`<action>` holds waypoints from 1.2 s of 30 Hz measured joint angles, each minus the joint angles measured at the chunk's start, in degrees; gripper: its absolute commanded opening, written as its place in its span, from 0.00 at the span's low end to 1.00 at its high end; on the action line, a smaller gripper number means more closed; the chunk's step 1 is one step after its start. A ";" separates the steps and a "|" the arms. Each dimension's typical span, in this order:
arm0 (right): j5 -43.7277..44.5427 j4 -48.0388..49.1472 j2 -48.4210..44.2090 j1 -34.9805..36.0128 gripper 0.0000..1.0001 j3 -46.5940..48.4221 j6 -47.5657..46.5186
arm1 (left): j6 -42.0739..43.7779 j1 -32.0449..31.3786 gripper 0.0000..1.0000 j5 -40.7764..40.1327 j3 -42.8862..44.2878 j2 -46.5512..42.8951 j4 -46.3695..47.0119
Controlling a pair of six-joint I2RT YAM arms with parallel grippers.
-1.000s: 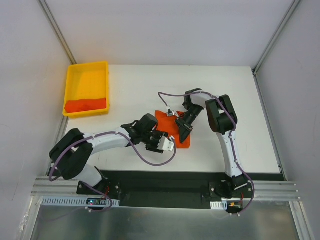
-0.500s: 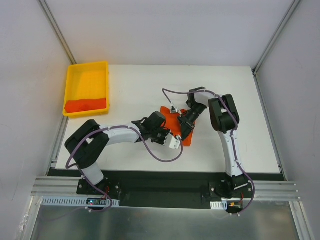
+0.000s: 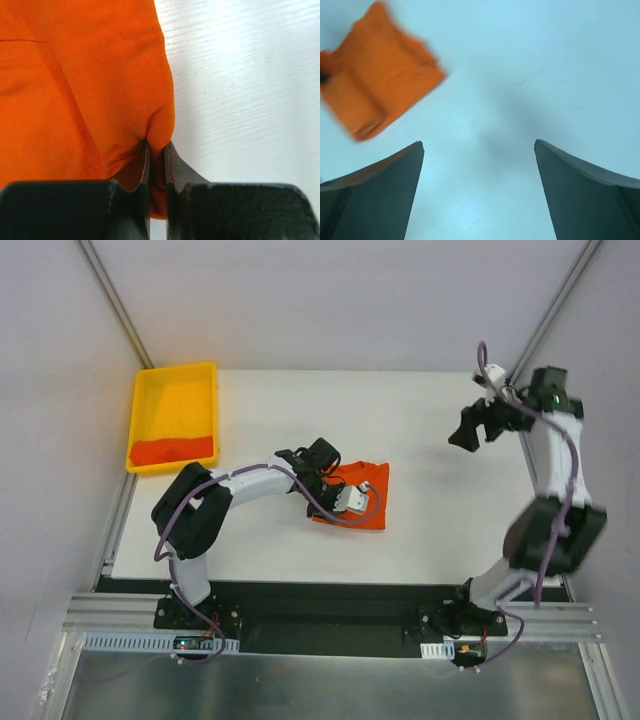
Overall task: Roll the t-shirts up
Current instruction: Roll the T-shirt to the center of the board.
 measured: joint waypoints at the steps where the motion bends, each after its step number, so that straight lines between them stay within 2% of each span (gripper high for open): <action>1: 1.88 8.50 -9.75 -2.14 0.96 -8.61 2.14 | -1.11 0.37 0.00 1.44 1.18 0.72 -1.27; 2: 3.89 16.46 -20.09 -2.60 0.96 -16.94 3.48 | -2.25 0.70 0.00 2.54 2.12 1.38 -2.25; 4: 6.10 23.89 -35.71 1.68 0.99 -28.52 3.37 | -5.22 1.81 0.00 5.84 4.63 3.02 -4.70; 6: 4.72 22.38 -41.57 9.29 0.95 -31.28 -1.09 | -8.15 2.84 0.00 8.94 7.10 4.81 -6.64; 8: 3.06 18.18 -40.41 14.01 0.95 -32.72 -8.63 | -10.16 3.67 0.00 11.52 8.92 6.34 -7.93; 11: 3.61 14.36 -37.33 19.26 0.95 -41.57 -15.65 | -12.11 4.50 0.00 14.08 10.69 8.09 -9.68; 15: 6.25 13.92 -39.21 26.84 0.95 -55.65 -21.22 | -13.73 4.74 0.00 17.03 12.68 10.05 -12.13; 18: 7.93 16.87 -42.07 31.15 0.95 -59.63 -22.71 | -14.45 4.76 0.00 18.95 14.16 11.54 -13.84; 22: 9.97 23.91 -39.63 35.32 0.93 -59.69 -22.82 | -15.32 5.16 0.00 20.48 14.93 12.63 -14.86; 26: 12.13 28.87 -35.58 36.59 0.91 -59.49 -21.97 | -15.76 5.97 0.00 21.73 15.19 13.05 -15.52; 34: 17.05 36.76 -25.55 40.09 0.82 -57.35 -20.83 | -16.98 8.04 0.00 23.93 16.22 14.08 -16.50; 36: 18.16 38.45 -23.96 40.76 0.77 -56.57 -19.93 | -17.05 8.57 0.00 24.59 16.28 14.32 -16.76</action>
